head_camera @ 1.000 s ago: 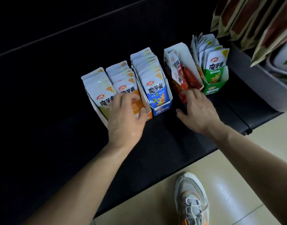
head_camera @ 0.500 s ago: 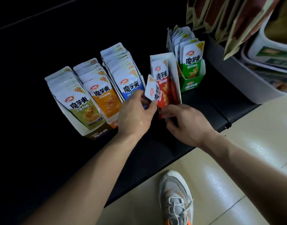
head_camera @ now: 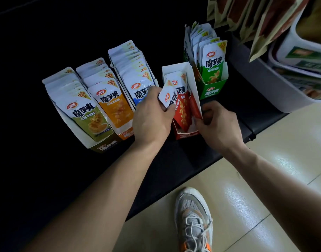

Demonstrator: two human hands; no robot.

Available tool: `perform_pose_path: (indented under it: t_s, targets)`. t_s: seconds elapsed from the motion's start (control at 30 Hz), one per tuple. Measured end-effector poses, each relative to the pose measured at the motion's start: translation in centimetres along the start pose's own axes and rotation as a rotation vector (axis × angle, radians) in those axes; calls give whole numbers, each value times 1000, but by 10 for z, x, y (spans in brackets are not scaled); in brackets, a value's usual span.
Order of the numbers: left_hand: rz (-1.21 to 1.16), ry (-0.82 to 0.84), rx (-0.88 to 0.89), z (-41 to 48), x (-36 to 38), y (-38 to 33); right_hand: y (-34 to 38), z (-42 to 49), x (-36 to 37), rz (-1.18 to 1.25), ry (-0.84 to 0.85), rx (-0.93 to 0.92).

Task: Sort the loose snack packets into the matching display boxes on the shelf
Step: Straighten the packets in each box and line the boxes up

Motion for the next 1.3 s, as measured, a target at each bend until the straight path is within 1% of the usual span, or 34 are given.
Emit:
perform_pose_path:
  t_s: [0.13, 0.23, 0.3, 0.4, 0.47, 0.57, 0.63, 0.7, 0.73, 0.8, 0.87, 0.9, 0.97, 1.03, 1.13, 1.2, 1.27, 1.3]
  targets:
    - [161, 27, 128, 12, 3, -7, 1, -6, -4, -34, -39, -109]
    - [207, 27, 115, 15, 2, -8, 0, -11, -9, -53, -124, -162]
    - [193, 16, 100, 15, 3, -8, -1, -13, -14, -58, -201, -150]
    - [204, 21, 105, 13, 6, -7, -2, -13, -21, -132, -301, -136]
    - [207, 23, 114, 13, 7, -6, 0, -12, -26, -73, -338, -130]
    - [190, 30, 131, 13, 9, -8, 4, -11, -36, 118, -376, -104]
    - [112, -24, 161, 12, 5, -13, 7, -12, -42, 203, -416, -109]
    - [-16, -99, 207, 11, -3, -21, 14, -16, -44, 233, -438, -164]
    - [-48, -102, 216, 10, -5, -26, 18, -20, -42, 229, -439, -207]
    - [-57, -35, 174, 9, -4, -33, 27, -28, -33, 186, -436, -304]
    - [-117, 34, 51, 9, 0, -33, 32, -32, -21, 133, -425, -396]
    - [-156, 43, -6, 10, 2, -31, 32, -33, -16, 114, -412, -437]
    - [-219, 46, -81, 12, 3, -23, 30, -32, -9, 104, -359, -497]
    - [-242, 54, -110, 13, 1, -17, 25, -31, -8, 98, -289, -526]
    - [-260, 91, -107, 11, -1, -10, 21, -21, -17, 62, -262, -482]
    - [-282, 128, -111, 7, 2, -9, 19, -3, -26, 61, -252, -391]
    - [-291, 146, -106, 3, 5, -9, 24, 19, -37, 105, -156, -319]
    - [-298, 150, -102, 2, 6, -9, 29, 28, -42, 131, -85, -318]
Point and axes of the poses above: each hand's wrist, its own z-axis towards the middle knuckle, its own x-axis out of the palm, y = z × x, the point moved 3 cm from there along z, towards the middle knuckle, and after that the axes turned 14 degrees about -z, right-handed, at the moved point
